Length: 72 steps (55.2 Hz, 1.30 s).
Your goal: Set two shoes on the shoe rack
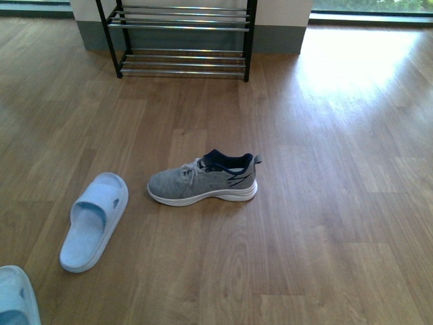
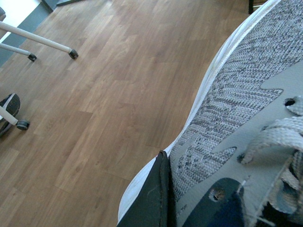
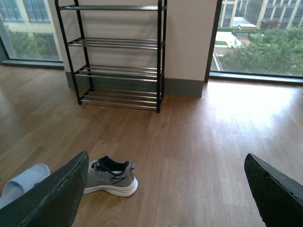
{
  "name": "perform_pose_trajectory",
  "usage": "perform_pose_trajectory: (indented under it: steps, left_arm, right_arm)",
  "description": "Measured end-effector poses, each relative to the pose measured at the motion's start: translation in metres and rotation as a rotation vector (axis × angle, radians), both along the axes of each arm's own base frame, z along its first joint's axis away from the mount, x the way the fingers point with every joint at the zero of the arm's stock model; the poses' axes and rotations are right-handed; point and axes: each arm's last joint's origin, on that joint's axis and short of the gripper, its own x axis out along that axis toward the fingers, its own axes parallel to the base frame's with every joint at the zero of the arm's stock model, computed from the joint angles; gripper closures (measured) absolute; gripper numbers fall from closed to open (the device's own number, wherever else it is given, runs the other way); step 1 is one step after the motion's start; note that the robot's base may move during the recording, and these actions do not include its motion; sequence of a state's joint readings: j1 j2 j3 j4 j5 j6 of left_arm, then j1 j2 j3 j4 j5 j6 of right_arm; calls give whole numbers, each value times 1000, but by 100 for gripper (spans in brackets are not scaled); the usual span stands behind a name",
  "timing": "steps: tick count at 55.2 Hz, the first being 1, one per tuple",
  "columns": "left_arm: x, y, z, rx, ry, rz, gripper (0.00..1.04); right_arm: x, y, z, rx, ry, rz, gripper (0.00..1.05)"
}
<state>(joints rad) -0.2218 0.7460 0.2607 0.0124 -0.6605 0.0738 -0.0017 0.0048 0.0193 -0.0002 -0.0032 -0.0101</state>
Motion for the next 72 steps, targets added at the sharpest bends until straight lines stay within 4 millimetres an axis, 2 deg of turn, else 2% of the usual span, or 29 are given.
perform_pose_trajectory:
  steps: [72]
  left_arm:
    - [0, -1, 0, -2, 0, -6, 103]
  right_arm:
    - [0, 0, 0, 0, 0, -4, 9]
